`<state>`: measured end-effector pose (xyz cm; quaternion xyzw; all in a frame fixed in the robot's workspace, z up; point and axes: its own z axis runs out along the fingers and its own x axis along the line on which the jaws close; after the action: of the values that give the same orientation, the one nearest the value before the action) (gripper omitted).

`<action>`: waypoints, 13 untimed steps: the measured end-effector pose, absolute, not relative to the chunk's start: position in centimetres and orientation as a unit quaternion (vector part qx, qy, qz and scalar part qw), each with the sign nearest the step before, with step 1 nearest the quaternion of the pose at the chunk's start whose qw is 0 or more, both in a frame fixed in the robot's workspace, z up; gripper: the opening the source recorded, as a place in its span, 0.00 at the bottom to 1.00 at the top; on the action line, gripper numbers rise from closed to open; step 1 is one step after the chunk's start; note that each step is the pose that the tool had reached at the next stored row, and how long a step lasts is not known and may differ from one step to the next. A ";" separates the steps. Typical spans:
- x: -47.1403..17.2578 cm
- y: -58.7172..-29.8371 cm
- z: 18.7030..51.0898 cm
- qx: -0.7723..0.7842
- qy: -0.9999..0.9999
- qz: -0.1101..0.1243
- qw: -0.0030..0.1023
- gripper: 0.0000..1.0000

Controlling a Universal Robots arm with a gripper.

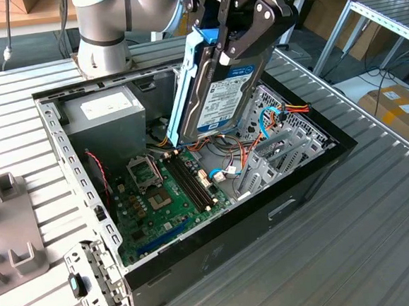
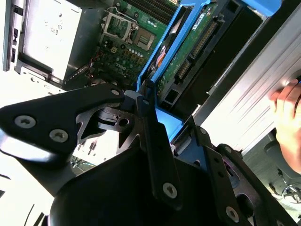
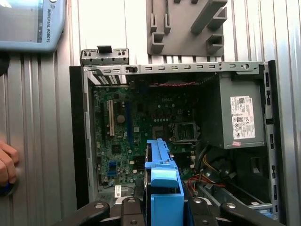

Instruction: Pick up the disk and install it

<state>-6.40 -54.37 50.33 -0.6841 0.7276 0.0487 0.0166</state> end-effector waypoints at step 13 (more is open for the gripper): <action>-6.0 -54.9 50.2 -0.684 0.728 0.049 0.017 0.37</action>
<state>-6.01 -54.90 50.25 -0.6841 0.7276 0.0487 0.0166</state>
